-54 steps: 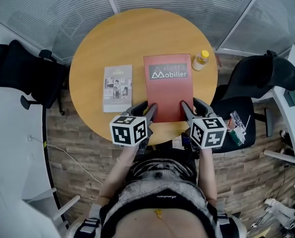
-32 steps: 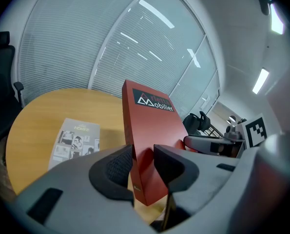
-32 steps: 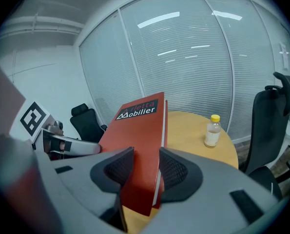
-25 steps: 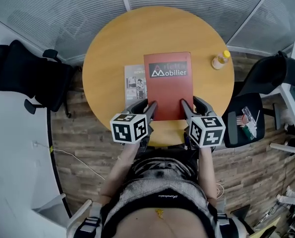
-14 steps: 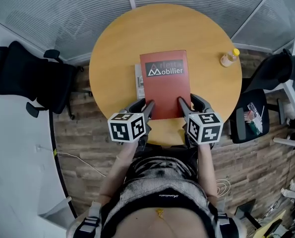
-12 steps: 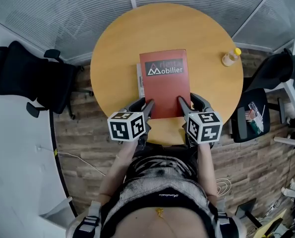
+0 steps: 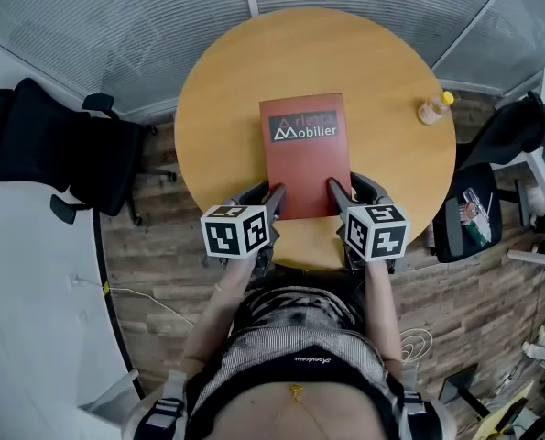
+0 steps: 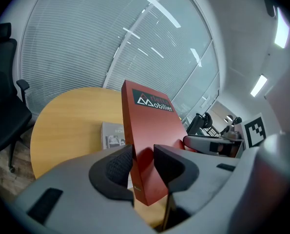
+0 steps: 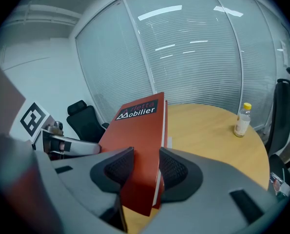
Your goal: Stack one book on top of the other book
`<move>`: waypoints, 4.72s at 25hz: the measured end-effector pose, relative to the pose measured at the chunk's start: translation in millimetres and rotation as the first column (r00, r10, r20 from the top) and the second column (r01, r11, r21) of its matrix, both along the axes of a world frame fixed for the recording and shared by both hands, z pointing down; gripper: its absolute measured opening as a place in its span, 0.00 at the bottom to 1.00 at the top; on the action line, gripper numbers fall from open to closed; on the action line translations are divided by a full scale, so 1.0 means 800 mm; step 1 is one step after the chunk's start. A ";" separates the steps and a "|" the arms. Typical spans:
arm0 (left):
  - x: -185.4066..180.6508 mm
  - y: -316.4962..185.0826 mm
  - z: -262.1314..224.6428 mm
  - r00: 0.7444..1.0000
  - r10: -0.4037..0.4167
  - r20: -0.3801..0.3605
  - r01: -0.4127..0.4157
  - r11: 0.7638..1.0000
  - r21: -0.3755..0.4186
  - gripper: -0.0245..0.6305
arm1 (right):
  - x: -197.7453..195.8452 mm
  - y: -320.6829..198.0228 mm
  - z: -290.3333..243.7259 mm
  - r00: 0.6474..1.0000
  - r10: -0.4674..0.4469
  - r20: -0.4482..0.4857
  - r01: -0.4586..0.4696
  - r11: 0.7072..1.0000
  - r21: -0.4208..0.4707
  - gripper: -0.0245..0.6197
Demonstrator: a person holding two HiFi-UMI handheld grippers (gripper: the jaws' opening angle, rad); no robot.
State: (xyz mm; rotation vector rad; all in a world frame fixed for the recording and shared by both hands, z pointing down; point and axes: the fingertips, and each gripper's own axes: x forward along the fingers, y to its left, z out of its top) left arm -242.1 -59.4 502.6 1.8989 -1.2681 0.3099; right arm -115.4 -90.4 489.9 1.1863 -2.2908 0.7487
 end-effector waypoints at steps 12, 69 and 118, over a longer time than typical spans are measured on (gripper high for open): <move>-0.015 -0.011 0.047 1.000 0.000 -0.001 0.000 0.998 -0.062 0.24 | -0.016 -0.014 0.046 0.999 -0.015 -0.029 0.013 0.998 -0.055 0.31; -0.028 -0.036 0.131 0.988 0.073 0.133 -0.066 0.996 -0.059 0.26 | 0.004 -0.029 0.151 0.997 -0.028 -0.071 0.025 0.999 -0.040 0.31; 0.105 0.059 -0.166 0.952 0.261 0.160 -0.304 0.752 0.585 0.07 | -0.029 0.105 -0.152 0.968 -0.243 0.054 0.182 0.837 0.517 0.08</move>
